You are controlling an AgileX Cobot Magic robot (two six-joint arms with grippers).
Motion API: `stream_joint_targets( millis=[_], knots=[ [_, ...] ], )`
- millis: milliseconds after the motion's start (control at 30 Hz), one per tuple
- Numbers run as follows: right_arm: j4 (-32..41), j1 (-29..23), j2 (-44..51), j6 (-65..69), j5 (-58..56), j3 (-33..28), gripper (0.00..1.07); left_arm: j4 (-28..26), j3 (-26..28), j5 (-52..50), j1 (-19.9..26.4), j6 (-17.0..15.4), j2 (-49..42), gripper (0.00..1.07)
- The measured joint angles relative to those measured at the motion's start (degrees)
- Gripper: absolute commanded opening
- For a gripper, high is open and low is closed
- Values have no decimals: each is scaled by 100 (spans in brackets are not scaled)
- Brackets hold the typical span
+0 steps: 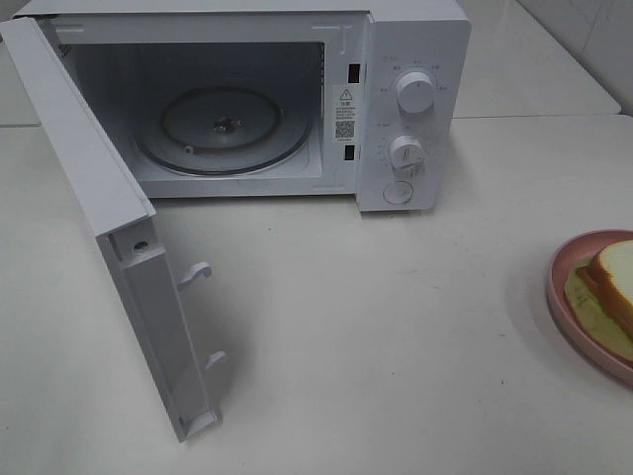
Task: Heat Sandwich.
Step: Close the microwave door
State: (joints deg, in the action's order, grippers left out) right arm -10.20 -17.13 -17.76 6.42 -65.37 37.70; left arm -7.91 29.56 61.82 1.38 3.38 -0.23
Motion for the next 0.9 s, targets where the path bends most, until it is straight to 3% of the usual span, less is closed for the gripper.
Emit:
stream_joint_targets(
  millis=[233, 633, 900],
  knots=[
    [120, 338, 344, 0, 143, -6, 76, 0, 0, 0, 0, 0, 0, 98],
    [590, 951, 1083, 0, 676, -859, 76, 0, 0, 0, 0, 0, 0, 98],
    [613, 1220, 1604, -34, 762, -888, 76, 0, 0, 0, 0, 0, 0, 98]
  ],
)
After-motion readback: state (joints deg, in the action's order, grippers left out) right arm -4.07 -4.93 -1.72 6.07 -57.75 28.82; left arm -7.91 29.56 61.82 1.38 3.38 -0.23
